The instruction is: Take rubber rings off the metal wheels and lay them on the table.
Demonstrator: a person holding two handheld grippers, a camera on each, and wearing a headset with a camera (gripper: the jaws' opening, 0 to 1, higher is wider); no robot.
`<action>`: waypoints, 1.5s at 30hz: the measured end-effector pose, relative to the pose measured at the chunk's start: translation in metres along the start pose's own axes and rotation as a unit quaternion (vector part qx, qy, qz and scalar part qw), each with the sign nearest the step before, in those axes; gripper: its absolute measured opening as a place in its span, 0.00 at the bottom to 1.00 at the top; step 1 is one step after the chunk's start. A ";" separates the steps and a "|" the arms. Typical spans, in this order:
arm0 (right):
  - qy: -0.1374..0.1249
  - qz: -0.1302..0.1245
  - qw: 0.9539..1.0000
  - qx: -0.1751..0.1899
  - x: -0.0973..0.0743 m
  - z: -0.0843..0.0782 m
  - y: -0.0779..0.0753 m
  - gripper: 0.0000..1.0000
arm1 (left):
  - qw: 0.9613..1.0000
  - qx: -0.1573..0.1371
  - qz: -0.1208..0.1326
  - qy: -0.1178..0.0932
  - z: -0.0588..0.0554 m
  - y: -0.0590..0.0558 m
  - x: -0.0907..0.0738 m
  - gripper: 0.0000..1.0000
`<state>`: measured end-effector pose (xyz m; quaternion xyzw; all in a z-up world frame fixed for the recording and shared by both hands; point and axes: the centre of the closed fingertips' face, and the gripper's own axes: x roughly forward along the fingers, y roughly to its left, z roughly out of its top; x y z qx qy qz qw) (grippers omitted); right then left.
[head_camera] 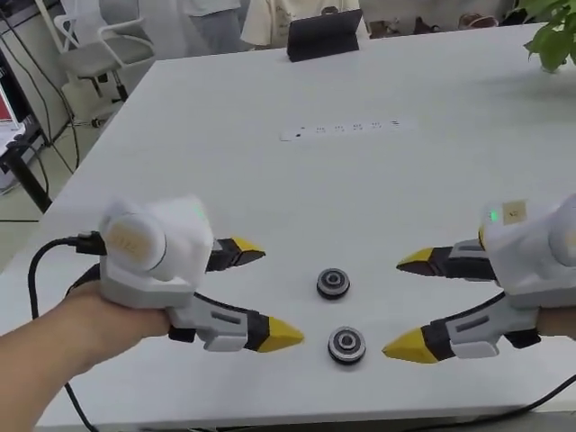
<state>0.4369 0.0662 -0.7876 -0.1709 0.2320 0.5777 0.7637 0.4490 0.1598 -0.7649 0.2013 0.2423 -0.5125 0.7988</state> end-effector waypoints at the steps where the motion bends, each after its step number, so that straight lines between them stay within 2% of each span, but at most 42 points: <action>1: 0.001 0.002 1.000 0.000 0.001 0.000 0.001 0.65 | 1.000 0.000 -0.001 0.001 -0.001 0.000 0.001 0.65; 10: 0.010 0.018 1.000 -0.005 0.010 -0.007 0.006 0.63 | 1.000 -0.003 -0.014 0.009 -0.007 -0.002 0.012 0.63; 22: 0.026 0.038 0.999 -0.015 0.021 -0.013 0.010 0.59 | 0.999 0.006 -0.035 0.012 -0.005 -0.010 0.028 0.57; 27: 0.029 0.038 0.999 -0.021 0.022 -0.014 0.008 0.56 | 0.999 0.005 -0.041 0.010 -0.003 -0.011 0.033 0.55; 39: 0.040 0.044 0.998 -0.028 0.033 -0.017 0.003 0.52 | 0.997 0.009 -0.073 0.021 -0.004 -0.025 0.052 0.45; 45: 0.051 0.047 0.997 -0.024 0.036 -0.025 -0.001 0.51 | 0.995 0.018 -0.092 0.027 -0.006 -0.033 0.060 0.38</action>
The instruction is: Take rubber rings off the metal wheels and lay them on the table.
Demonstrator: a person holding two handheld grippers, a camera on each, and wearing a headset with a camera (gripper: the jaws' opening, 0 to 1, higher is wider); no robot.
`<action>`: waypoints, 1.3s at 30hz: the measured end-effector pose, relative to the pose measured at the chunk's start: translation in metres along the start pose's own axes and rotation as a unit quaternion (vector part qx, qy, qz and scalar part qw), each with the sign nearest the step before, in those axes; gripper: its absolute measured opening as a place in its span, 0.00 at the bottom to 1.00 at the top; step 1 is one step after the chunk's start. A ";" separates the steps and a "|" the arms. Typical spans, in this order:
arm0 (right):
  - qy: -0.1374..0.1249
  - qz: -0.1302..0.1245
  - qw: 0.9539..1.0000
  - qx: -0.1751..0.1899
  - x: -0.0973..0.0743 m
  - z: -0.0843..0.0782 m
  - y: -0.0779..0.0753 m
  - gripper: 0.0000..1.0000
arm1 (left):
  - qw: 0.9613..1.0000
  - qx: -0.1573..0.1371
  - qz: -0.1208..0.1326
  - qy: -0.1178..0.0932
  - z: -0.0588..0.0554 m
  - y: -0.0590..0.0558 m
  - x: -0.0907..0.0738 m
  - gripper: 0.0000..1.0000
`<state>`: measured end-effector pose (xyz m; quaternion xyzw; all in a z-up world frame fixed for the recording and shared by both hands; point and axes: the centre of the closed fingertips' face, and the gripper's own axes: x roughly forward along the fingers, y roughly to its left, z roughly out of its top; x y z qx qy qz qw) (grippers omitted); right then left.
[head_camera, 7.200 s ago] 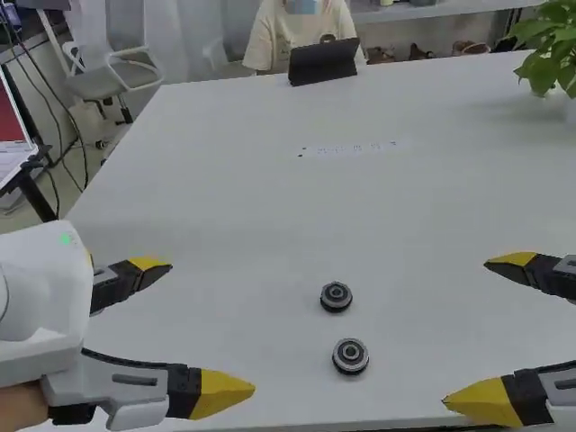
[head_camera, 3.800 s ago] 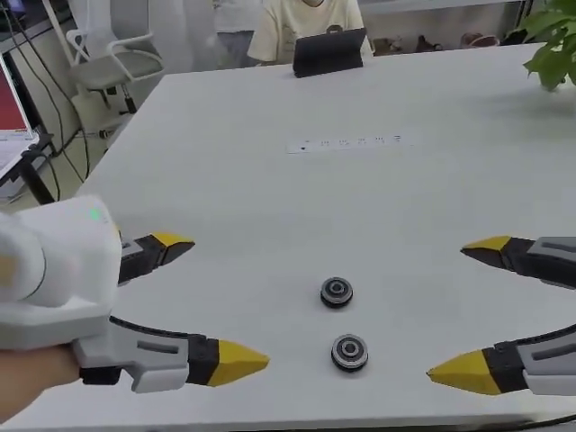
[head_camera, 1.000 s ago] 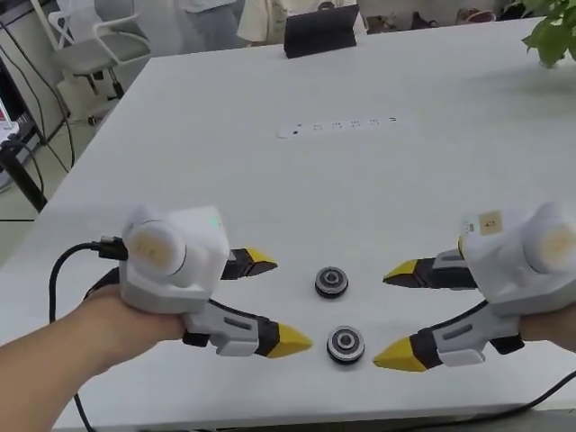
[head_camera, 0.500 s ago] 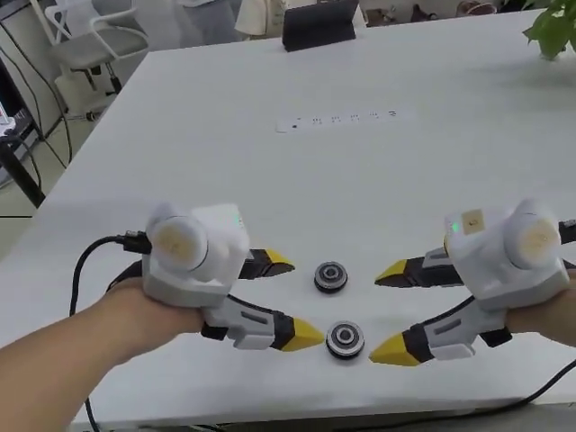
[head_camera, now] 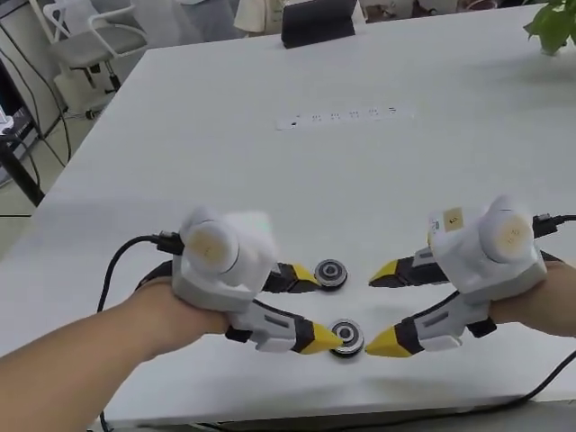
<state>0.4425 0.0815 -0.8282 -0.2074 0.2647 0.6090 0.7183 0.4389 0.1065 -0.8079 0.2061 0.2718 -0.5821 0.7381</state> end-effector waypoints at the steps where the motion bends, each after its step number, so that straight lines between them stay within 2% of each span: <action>1: 0.000 0.000 1.000 0.002 0.000 0.000 0.000 0.51 | 1.000 0.002 -0.003 0.003 -0.001 -0.001 0.002 0.38; 6: 0.000 0.000 1.000 0.005 0.000 -0.001 -0.001 0.51 | 1.000 0.009 -0.018 0.008 -0.004 -0.008 0.010 0.28; 16: -0.002 -0.002 1.000 0.015 -0.001 -0.006 -0.003 0.50 | 0.999 0.020 -0.034 0.025 -0.011 -0.014 0.022 0.18; 24: 0.000 0.001 1.000 0.012 0.000 -0.006 0.001 0.50 | 0.999 0.022 -0.030 0.037 -0.017 -0.012 0.028 0.12; 27: 0.000 0.001 1.000 0.011 0.001 -0.005 0.001 0.50 | 0.999 0.020 -0.023 0.031 -0.016 -0.010 0.028 0.09; 32: 0.000 0.003 1.000 0.008 0.002 -0.004 0.001 0.49 | 0.998 0.046 -0.016 0.031 -0.016 -0.012 0.028 0.08; 39: 0.006 0.011 1.000 0.002 0.005 -0.005 0.005 0.48 | 0.999 0.046 -0.010 0.026 -0.016 -0.011 0.028 0.08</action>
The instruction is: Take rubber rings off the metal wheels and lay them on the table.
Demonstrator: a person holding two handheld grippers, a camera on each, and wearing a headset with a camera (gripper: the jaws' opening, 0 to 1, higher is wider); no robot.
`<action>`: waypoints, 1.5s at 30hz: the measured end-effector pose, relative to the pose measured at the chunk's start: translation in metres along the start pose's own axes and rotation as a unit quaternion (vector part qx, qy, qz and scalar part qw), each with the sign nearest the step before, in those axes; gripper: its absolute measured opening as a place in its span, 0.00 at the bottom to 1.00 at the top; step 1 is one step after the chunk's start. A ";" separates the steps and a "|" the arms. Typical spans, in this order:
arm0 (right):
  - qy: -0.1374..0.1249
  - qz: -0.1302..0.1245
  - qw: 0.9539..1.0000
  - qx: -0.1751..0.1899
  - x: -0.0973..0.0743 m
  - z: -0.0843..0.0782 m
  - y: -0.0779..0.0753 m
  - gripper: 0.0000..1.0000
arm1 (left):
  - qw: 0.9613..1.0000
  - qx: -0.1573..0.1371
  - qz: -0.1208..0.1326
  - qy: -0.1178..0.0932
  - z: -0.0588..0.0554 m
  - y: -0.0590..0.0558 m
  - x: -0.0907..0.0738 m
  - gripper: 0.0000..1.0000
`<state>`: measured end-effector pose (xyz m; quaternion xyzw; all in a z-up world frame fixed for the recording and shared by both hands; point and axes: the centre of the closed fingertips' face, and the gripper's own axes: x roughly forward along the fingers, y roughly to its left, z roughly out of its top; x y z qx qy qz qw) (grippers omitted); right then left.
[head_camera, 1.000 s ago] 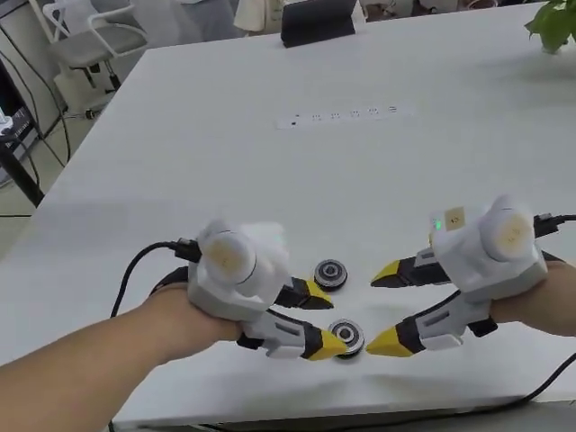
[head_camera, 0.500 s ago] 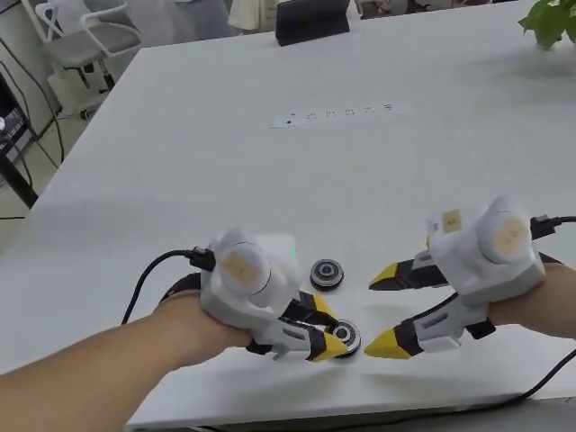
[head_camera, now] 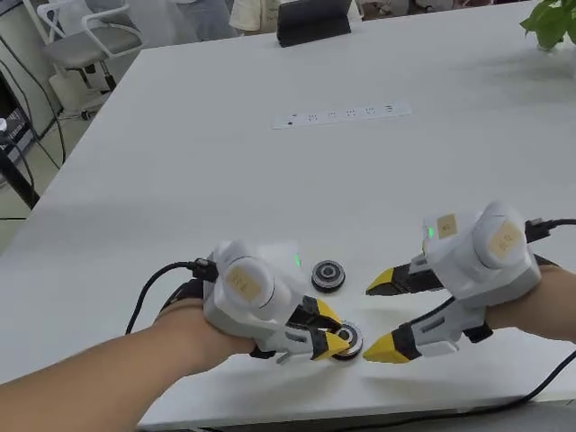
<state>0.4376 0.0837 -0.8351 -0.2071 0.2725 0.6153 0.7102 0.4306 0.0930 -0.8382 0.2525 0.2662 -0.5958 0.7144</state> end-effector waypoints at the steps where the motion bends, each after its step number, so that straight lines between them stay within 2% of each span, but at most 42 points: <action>1: 0.000 0.001 1.000 -0.001 0.000 0.000 0.000 0.48 | 1.000 0.001 0.002 0.000 0.000 0.000 0.000 0.08; 8: 0.010 0.012 1.000 -0.010 0.006 0.000 0.006 0.45 | 1.000 -0.011 0.007 -0.012 -0.001 0.002 0.000 0.08; 16: 0.017 0.028 0.999 -0.015 0.014 -0.001 0.013 0.40 | 1.000 -0.015 0.013 -0.012 0.000 0.004 0.001 0.07; 24: 0.012 0.027 1.000 0.000 0.021 0.001 0.015 0.34 | 1.000 -0.018 0.016 -0.011 0.000 0.005 0.001 0.07; 27: 0.026 0.033 0.999 -0.008 0.024 -0.004 0.019 0.33 | 1.000 -0.018 0.017 -0.012 -0.001 0.005 0.001 0.07; 45: 0.016 0.012 1.000 0.001 0.028 -0.003 0.010 0.28 | 1.000 -0.020 0.017 -0.015 0.000 0.004 0.001 0.07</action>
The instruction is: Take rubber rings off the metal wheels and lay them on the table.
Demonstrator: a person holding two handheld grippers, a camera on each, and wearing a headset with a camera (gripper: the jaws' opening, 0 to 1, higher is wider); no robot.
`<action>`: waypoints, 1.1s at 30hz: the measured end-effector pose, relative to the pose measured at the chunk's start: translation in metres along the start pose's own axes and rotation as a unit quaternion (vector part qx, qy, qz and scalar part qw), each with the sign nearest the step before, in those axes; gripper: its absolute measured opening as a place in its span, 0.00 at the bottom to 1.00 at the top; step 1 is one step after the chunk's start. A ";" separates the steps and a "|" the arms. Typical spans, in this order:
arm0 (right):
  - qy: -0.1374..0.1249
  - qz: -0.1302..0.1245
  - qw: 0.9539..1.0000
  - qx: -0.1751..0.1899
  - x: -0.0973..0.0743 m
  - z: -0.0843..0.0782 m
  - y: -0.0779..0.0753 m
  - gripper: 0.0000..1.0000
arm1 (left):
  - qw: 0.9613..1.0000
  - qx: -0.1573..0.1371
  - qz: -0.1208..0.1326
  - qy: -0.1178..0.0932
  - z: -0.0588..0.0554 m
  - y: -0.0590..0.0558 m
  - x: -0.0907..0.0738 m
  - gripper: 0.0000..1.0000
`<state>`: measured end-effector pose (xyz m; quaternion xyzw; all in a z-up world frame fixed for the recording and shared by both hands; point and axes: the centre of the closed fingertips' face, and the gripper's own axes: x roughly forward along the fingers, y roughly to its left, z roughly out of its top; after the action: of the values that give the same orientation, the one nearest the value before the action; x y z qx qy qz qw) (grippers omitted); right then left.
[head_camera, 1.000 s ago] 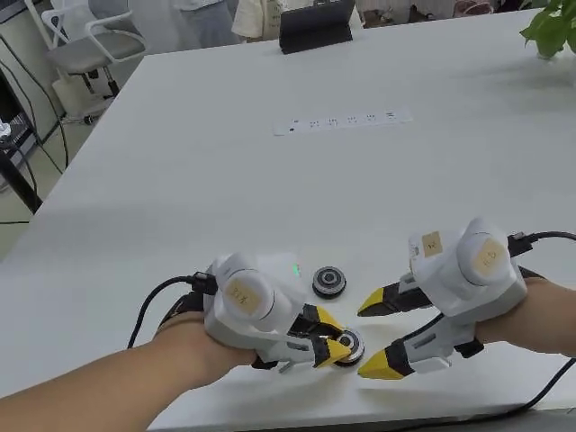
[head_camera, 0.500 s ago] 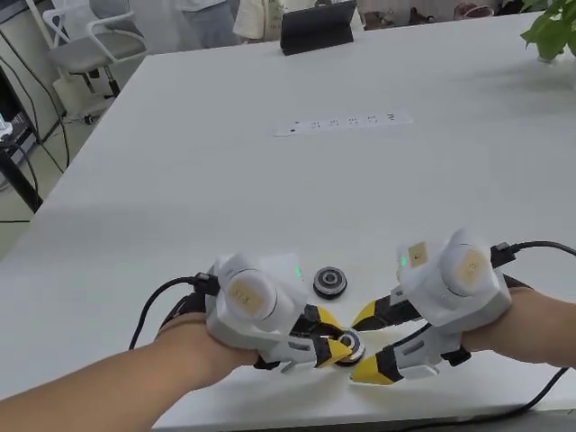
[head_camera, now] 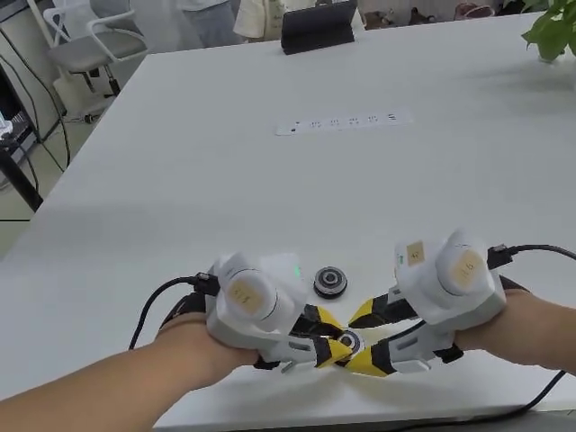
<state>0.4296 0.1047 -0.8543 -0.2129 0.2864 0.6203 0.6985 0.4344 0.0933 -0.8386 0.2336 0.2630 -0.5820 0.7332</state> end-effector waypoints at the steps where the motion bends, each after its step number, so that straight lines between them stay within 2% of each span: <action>1: -0.001 0.001 1.000 0.000 0.000 0.000 0.001 0.27 | 1.000 0.000 0.000 0.000 0.000 0.000 0.000 0.07; 7: -0.003 0.002 1.000 0.002 -0.004 0.002 0.002 0.24 | 1.000 -0.001 0.001 -0.001 0.000 -0.001 0.000 0.07; 15: 0.003 0.000 1.000 0.000 -0.009 -0.007 0.002 0.21 | 1.000 -0.001 0.001 -0.001 0.000 -0.001 0.000 0.07; 29: 0.000 0.001 1.000 0.017 -0.012 -0.011 0.002 0.15 | 1.000 -0.002 0.001 -0.002 0.000 -0.002 0.001 0.07; 32: 0.010 -0.002 1.000 0.023 -0.014 -0.018 0.000 0.04 | 1.000 -0.003 0.001 -0.003 0.000 -0.002 0.001 0.07; 33: 0.000 0.002 0.999 0.040 -0.014 -0.015 0.000 0.03 | 1.000 -0.003 0.001 -0.003 0.000 -0.002 0.001 0.07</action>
<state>0.4268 0.0845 -0.8563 -0.1843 0.3113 0.6096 0.7054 0.4323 0.0916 -0.8392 0.2298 0.2624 -0.5812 0.7352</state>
